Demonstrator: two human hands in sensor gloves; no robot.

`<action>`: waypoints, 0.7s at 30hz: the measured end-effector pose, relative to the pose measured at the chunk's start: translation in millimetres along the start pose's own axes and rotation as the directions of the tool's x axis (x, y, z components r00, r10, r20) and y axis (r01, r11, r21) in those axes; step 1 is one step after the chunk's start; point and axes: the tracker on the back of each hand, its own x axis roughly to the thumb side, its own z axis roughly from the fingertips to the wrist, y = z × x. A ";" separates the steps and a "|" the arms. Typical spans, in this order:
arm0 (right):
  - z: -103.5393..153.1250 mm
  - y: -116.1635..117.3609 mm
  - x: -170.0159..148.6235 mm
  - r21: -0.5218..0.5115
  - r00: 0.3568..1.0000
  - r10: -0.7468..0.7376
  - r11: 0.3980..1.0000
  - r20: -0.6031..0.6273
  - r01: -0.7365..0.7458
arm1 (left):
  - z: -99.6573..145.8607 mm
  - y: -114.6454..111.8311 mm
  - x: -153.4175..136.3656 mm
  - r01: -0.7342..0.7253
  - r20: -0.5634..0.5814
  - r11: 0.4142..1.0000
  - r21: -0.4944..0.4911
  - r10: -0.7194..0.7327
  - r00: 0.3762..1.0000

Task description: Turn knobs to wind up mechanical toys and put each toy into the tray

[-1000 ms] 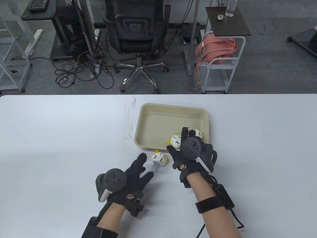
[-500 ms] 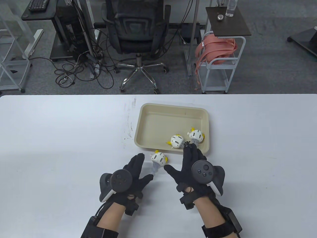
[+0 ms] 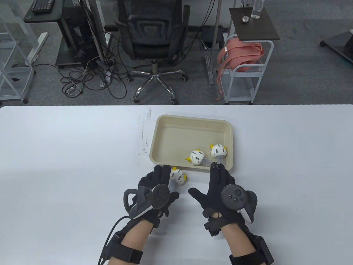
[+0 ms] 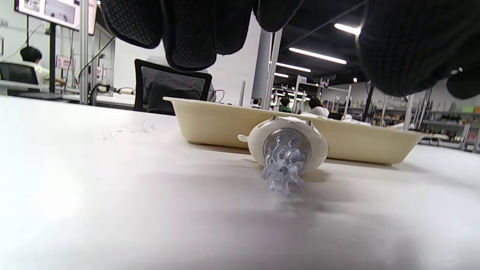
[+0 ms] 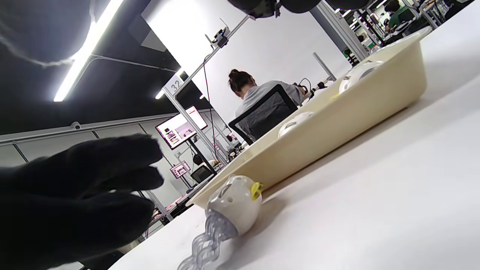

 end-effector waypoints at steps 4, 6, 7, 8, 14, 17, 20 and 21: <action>0.5 2.7 -3.7 0.016 1.000 -0.006 1.000 0.003 0.006 | -16.4 -8.8 14.3 0.035 -0.015 0.998 -0.044 -0.036 0.999; 1.2 3.4 -4.7 0.019 1.000 -0.017 1.000 0.011 0.017 | -22.7 -13.1 20.8 0.071 -0.013 0.996 -0.058 -0.072 0.997; 1.1 3.3 -4.8 0.015 1.000 -0.025 1.000 0.014 0.025 | -25.5 -15.0 24.6 0.089 -0.007 0.994 -0.062 -0.089 0.996; 1.1 3.2 -5.0 0.015 1.000 -0.025 1.000 0.013 0.025 | -27.1 -16.2 27.0 0.097 -0.005 0.993 -0.066 -0.097 0.995; 1.1 4.2 -9.3 0.031 0.998 -0.056 0.998 -0.003 0.056 | -36.7 -29.9 34.4 0.125 -0.050 0.983 -0.131 -0.133 0.990; 1.1 4.9 -11.4 0.047 0.997 -0.070 0.996 -0.016 0.070 | -38.7 -34.6 34.6 0.142 -0.054 0.979 -0.146 -0.152 0.987; 1.4 4.2 -12.0 0.033 0.997 -0.079 0.996 -0.015 0.080 | -39.7 -35.9 35.0 0.147 -0.057 0.978 -0.150 -0.157 0.986; 1.5 4.2 -12.3 0.029 0.996 -0.086 0.996 -0.013 0.086 | -40.1 -36.1 35.2 0.141 -0.054 0.979 -0.148 -0.150 0.987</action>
